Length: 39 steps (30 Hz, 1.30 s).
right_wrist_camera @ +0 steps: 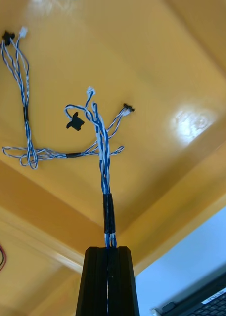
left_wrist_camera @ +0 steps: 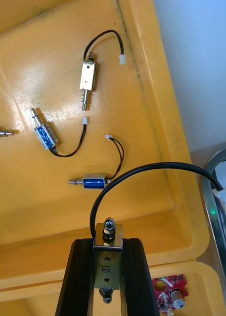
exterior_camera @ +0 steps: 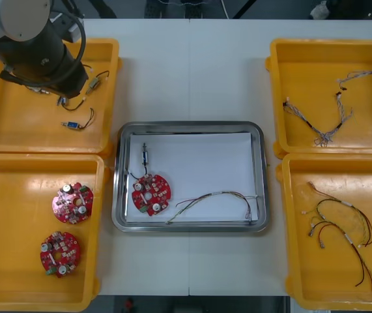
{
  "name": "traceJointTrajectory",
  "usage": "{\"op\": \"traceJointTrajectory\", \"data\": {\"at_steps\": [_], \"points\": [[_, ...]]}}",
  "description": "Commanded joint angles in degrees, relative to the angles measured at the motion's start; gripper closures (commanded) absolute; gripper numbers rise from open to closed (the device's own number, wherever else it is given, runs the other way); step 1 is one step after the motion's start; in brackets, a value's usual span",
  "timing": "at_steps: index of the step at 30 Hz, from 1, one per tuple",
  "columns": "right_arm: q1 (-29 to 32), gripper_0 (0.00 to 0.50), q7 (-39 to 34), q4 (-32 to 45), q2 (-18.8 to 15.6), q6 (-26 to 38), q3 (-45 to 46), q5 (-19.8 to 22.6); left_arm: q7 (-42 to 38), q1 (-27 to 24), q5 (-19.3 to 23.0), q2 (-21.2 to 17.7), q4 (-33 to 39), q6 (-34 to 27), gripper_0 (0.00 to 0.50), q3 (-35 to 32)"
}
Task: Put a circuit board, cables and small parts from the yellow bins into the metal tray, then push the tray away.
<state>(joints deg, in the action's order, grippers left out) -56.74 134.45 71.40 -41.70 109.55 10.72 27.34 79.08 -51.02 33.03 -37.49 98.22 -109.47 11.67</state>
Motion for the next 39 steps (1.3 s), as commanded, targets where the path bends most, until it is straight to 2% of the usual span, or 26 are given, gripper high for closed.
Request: {"op": "traceJointTrajectory", "data": {"at_steps": [1,5,11,16,25,31,39], "points": [[0.2,0.500,-2.0,6.7,-1.8,0.4,1.6,-0.1,-2.5,0.4,-1.1,1.1,2.2,-0.5,0.499,-2.0],[0.8,0.500,-2.1,11.0,-1.5,0.4,1.6,0.3,-2.6,0.3,-1.1,1.2,2.3,-0.5,0.497,-2.1],[4.2,0.500,-1.8,21.5,0.7,0.4,1.2,1.8,-2.8,0.4,-1.1,1.2,2.3,-0.5,0.499,-2.5],[8.0,0.500,-2.7,31.3,0.8,0.4,-1.9,7.6,-2.8,0.3,-1.0,1.1,2.3,-0.5,0.499,-3.1],[8.6,0.500,-3.6,40.2,2.1,0.4,-10.0,15.5,-3.0,0.3,-1.1,1.1,2.3,-0.5,0.500,-3.2],[8.7,0.500,-4.2,46.1,4.6,0.4,-16.1,15.4,-3.0,0.3,-1.2,1.2,2.3,-0.5,0.498,-3.2],[8.7,0.500,-5.1,46.8,10.0,0.4,-22.3,14.9,-3.1,0.3,-1.2,1.1,2.3,-0.5,0.499,-3.2]]}}
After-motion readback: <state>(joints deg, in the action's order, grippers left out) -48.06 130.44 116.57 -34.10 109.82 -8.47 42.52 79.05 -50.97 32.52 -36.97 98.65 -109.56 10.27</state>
